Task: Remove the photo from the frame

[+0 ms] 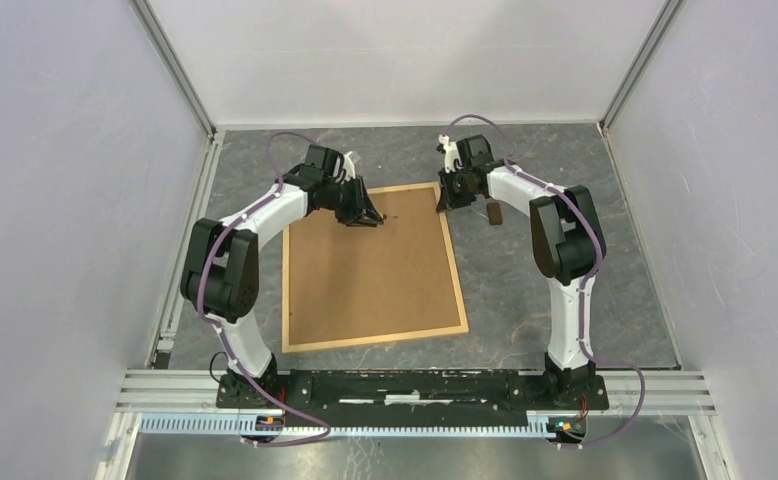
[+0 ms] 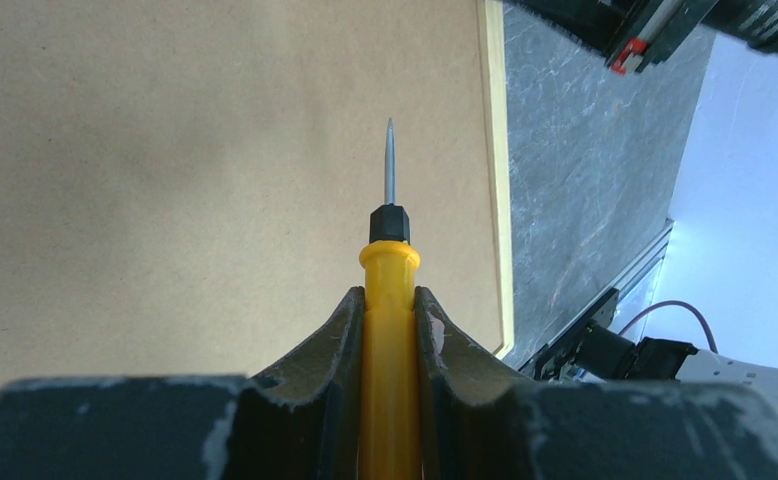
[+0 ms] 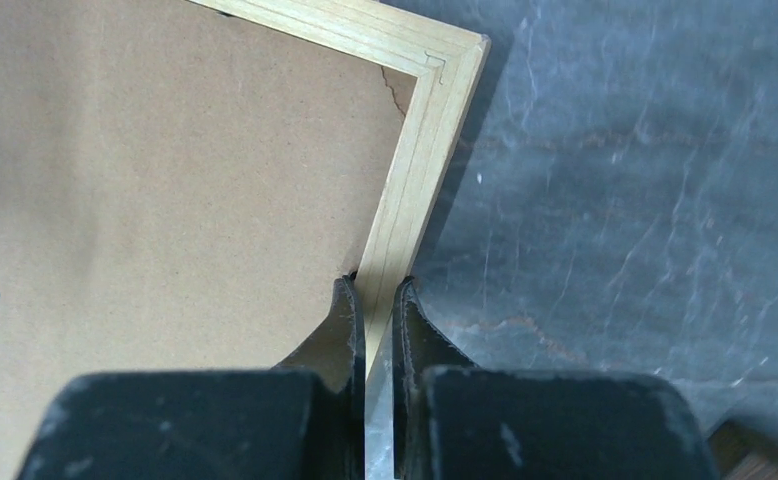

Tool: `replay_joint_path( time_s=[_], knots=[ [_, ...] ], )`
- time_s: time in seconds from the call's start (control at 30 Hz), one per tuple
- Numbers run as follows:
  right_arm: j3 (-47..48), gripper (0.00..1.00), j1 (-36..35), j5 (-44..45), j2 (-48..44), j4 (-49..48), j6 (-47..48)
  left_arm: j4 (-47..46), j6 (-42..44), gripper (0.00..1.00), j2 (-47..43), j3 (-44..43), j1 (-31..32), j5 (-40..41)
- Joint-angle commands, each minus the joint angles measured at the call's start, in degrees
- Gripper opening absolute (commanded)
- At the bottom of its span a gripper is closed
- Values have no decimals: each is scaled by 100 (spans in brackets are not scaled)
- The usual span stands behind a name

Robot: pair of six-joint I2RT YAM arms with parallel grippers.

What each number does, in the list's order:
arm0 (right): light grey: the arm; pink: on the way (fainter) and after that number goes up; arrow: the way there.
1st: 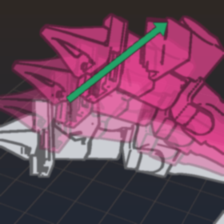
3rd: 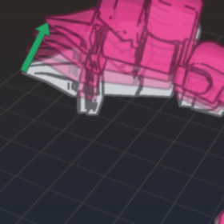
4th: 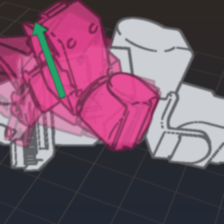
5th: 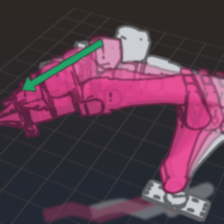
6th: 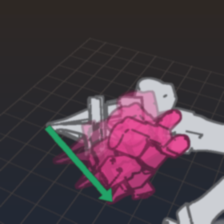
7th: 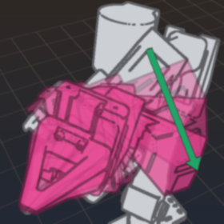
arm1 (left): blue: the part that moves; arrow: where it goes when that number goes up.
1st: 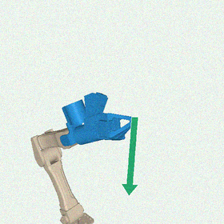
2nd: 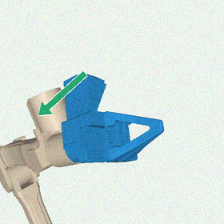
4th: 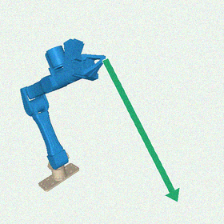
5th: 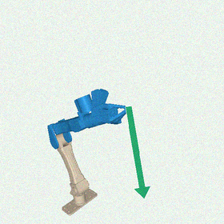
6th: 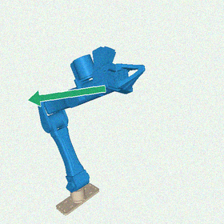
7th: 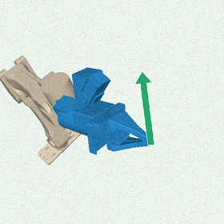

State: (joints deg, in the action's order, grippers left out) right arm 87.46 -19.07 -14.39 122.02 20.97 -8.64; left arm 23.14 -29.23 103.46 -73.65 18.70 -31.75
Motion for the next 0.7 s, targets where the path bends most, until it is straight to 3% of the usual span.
replay_joint_path(
  time_s=[0.0,0.3,0.47,0.53,0.57,0.67],
  knots=[
    [586,0,-73,50,486,532,1818,-24,399,2,-399,119,-29,-73],
    [2053,0,-636,-397,1242,967,4067,-100,515,2,-699,418,-40,-41],
    [2403,0,-943,-515,1263,546,4696,-197,498,2,-898,589,-118,-146],
    [2484,11,-1009,-489,1151,250,4636,-222,489,2,-976,656,-154,-166],
    [2566,25,-1018,-421,1086,111,4476,-224,480,2,-1019,682,-171,-174],
    [2710,53,-1004,-82,729,-23,3975,-243,480,2,-1113,780,-217,-169]
  ],
)
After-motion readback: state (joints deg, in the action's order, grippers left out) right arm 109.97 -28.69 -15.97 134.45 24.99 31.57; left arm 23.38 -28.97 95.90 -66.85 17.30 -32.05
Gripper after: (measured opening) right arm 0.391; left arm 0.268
